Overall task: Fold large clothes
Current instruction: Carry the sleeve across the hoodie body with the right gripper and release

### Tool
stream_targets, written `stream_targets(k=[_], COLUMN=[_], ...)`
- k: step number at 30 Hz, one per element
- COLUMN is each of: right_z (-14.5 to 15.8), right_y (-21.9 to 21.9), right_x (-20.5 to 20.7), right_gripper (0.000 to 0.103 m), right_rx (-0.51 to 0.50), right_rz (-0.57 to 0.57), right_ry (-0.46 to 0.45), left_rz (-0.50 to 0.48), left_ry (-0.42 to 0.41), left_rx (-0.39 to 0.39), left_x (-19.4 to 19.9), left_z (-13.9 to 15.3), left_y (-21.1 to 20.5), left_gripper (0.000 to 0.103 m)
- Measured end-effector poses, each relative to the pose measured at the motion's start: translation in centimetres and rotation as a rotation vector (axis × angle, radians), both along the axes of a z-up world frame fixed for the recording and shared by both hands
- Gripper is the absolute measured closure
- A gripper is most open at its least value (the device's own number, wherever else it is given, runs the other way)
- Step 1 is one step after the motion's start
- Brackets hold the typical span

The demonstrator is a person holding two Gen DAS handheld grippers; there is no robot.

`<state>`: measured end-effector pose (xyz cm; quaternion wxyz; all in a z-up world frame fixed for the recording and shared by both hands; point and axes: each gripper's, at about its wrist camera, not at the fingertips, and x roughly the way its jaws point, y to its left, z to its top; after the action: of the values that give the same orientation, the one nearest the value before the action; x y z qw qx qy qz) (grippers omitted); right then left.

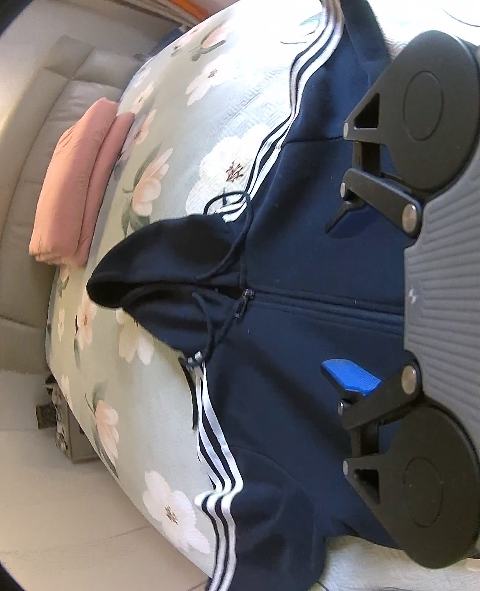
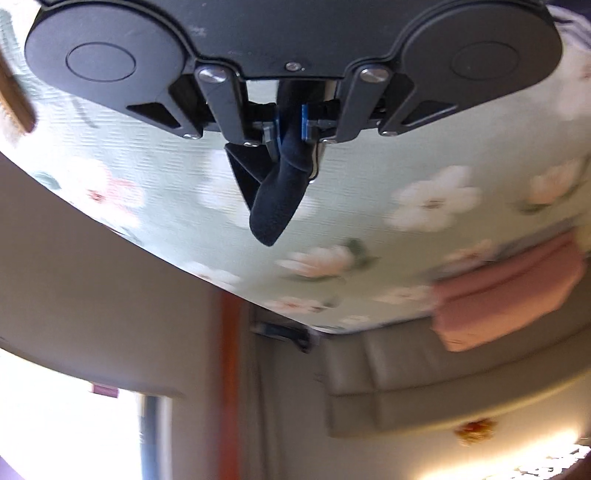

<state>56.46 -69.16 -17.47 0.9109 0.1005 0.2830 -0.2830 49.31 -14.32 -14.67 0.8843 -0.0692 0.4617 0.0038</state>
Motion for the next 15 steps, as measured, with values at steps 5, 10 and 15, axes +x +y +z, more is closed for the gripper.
stream_targets(k=[5,10,15], right_z=[4.5,5.6,3.6], right_y=[13.1,28.7,42.9], right_x=[1.0,2.3,3.2], right_gripper=[0.091,0.091,0.086], right_rx=[0.046,0.164,0.213], right_rz=[0.245,0.505,0.763], right_ry=[-0.112,-0.154,-0.091], left_rz=[0.025,0.085,0.112], left_ry=[-0.024,-0.037,-0.065], left_rx=[-0.042,-0.065,-0.053], left_x=[-0.8,-1.4,-2.0], left_z=[1.2,2.0,2.5], left_y=[3.6,8.1,13.2], left_gripper=[0.029,0.029,0.028])
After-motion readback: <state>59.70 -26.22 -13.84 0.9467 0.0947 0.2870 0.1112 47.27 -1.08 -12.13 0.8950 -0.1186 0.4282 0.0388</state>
